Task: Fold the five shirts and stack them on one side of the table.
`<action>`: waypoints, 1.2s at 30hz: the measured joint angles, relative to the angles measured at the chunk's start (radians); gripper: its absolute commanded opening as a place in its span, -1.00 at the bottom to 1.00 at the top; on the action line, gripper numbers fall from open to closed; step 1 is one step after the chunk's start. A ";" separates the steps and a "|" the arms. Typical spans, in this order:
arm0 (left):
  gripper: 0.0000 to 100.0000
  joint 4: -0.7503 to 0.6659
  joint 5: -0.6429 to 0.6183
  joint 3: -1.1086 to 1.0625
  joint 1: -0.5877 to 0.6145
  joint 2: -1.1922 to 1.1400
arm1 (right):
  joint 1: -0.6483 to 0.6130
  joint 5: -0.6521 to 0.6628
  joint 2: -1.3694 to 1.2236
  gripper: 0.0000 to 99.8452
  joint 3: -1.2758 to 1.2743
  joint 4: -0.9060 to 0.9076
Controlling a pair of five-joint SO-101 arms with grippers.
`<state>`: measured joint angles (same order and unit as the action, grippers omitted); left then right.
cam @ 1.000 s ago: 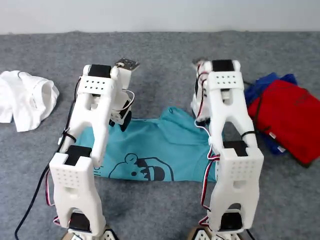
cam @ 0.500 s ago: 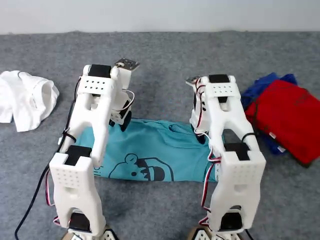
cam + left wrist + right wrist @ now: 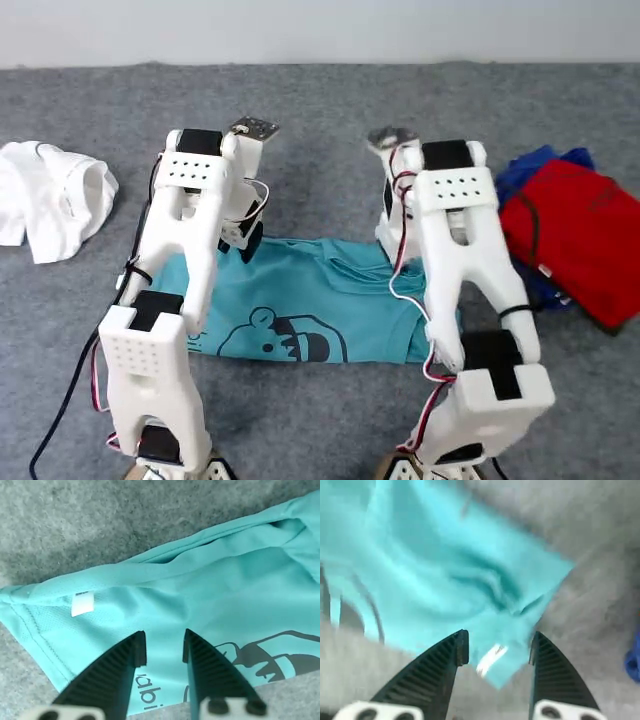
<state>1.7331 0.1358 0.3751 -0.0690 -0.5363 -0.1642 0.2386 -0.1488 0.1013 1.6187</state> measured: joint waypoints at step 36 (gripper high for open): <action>-0.73 0.000 0.000 -0.041 0.052 0.000 | -0.120 -0.101 0.040 -0.60 -0.302 -0.341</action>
<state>1.7331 0.1358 0.3337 -0.0169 -0.5363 -0.2839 0.1373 -0.1089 -0.2010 1.2781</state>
